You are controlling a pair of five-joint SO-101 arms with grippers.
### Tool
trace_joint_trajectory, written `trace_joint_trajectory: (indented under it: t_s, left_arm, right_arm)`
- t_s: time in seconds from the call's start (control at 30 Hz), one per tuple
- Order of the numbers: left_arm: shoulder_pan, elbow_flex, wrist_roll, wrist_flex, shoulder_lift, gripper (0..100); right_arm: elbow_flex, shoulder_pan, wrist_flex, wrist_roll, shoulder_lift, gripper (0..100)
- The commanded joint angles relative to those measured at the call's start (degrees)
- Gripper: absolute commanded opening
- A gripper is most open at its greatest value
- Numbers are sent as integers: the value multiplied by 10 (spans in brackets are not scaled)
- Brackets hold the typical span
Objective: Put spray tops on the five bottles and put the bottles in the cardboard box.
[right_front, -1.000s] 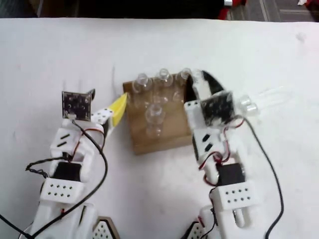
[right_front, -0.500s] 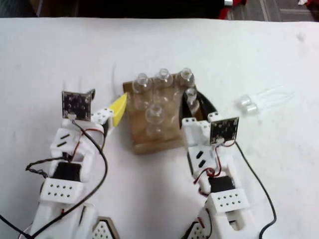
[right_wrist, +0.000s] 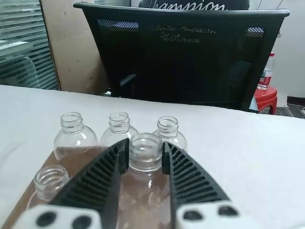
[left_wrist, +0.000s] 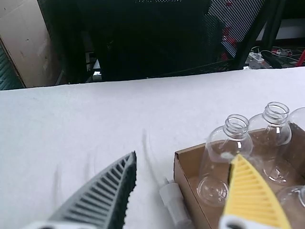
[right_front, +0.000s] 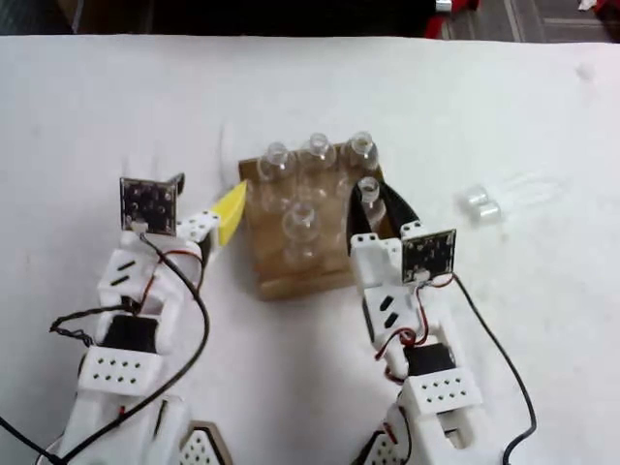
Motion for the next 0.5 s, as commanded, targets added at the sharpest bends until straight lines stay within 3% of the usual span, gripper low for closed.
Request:
trace_joint_trajectory:
  t_s: [0.0, 0.23, 0.47]
  left_arm:
    - [6, -6, -8, -15, -19, 293]
    - [6, -6, -8, -15, -19, 293]
    - [6, -6, -8, -15, -19, 293]
  right_arm:
    - [-4, -3, -17, 18, -4, 16]
    - [-9, -5, -65, 19, 17, 16]
    - [-33, 0, -157, 19, 194, 16]
